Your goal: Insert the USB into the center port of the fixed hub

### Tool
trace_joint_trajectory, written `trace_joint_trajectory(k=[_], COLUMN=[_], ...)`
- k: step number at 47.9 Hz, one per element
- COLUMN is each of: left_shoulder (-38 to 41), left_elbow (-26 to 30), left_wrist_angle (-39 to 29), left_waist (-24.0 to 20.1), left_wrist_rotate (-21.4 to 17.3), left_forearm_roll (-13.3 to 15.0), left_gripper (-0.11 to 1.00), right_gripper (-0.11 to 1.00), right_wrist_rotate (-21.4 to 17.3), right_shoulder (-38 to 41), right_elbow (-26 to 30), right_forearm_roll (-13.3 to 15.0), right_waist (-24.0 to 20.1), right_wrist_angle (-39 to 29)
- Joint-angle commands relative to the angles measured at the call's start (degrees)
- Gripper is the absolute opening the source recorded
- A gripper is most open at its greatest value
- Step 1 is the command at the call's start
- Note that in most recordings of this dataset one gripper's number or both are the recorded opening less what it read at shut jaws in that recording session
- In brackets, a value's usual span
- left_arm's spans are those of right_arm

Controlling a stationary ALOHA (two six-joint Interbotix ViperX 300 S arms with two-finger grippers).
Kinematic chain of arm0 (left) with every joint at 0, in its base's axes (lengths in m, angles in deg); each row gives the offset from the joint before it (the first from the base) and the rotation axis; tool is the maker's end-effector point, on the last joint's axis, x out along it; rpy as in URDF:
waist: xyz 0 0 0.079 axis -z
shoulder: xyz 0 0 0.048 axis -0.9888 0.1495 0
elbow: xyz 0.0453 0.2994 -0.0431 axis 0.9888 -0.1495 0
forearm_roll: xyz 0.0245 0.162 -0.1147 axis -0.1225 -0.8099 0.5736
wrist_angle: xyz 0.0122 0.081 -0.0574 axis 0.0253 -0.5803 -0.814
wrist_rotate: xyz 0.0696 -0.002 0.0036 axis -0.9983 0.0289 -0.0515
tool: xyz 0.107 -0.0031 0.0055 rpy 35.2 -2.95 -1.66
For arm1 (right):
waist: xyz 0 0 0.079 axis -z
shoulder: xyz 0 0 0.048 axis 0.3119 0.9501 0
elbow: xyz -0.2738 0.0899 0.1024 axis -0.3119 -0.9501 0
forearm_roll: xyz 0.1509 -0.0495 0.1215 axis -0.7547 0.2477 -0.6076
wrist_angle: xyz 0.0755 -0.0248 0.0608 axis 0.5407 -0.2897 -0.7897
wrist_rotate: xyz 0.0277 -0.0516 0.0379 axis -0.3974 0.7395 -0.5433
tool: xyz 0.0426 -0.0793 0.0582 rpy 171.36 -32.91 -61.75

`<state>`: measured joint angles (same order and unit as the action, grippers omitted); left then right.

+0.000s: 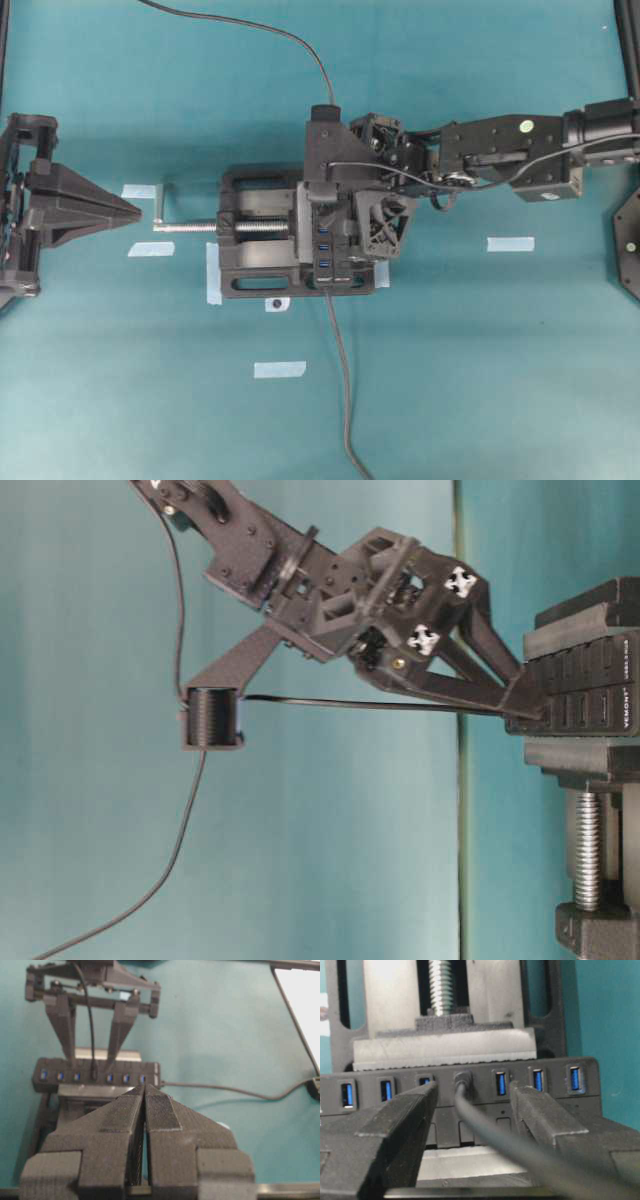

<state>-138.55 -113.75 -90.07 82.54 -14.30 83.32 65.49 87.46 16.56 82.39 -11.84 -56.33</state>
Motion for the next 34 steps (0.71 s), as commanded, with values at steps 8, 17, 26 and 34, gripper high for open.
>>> trace_joint_trajectory(k=[8, 17, 26, 34], left_shoulder=[0.2, 0.2, 0.2, 0.2], left_elbow=[0.5, 0.4, 0.4, 0.4], left_wrist_angle=[0.5, 0.5, 0.6, 0.6], left_waist=[0.1, 0.1, 0.2, 0.2], left_wrist_rotate=[0.1, 0.1, 0.1, 0.1], left_forearm_roll=[-0.1, -0.1, -0.1, -0.1], left_gripper=[0.00, 0.00, 0.00, 0.00], right_gripper=[0.68, 0.68, 0.68, 0.68], right_wrist_rotate=[-0.5, -0.6, -0.6, -0.6], right_shoulder=[-5.1, -8.3, -11.6, -14.9], right_elbow=[-0.5, -2.7, -5.8, -8.8], right_forearm_roll=[0.0, 0.1, 0.0, 0.0], right_waist=[-0.2, -0.1, 0.0, 0.0], right_wrist_angle=[0.2, 0.2, 1.4, 4.0])
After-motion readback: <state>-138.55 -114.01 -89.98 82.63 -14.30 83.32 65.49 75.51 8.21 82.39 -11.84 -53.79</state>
